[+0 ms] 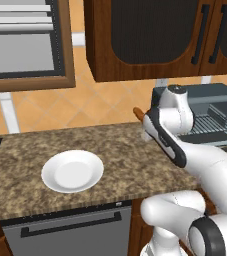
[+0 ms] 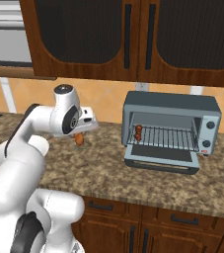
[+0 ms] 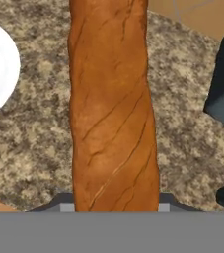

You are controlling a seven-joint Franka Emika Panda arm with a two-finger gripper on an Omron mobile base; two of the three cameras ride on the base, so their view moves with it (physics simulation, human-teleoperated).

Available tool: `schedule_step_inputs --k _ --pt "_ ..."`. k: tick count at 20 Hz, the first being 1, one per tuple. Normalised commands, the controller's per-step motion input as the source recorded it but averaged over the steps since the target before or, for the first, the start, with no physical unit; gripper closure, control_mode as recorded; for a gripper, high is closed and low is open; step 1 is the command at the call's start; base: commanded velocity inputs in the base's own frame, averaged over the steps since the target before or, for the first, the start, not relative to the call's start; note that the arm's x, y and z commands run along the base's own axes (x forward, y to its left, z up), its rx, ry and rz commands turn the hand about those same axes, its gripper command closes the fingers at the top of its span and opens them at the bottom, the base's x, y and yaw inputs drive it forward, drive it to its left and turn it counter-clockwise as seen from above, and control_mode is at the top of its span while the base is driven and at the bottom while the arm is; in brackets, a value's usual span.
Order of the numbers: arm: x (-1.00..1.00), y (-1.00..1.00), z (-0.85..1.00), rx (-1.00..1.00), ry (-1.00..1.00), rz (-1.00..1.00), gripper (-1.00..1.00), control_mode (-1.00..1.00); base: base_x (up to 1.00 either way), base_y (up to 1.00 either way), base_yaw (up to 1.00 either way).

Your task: Pick up the kebab skewer and baguette bread, and place them inside the toaster oven. Close the toaster oven door and start by setting the timer.

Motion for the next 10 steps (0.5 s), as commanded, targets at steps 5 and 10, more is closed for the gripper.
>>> schedule_step_inputs --k 5,10 --pt "-0.02 -1.00 0.25 -0.06 -0.01 0.19 1.00 -1.00 0.00 0.00 0.00" --pt "0.00 -1.00 0.11 -0.09 0.00 0.21 1.00 -1.00 0.00 0.00 0.00"
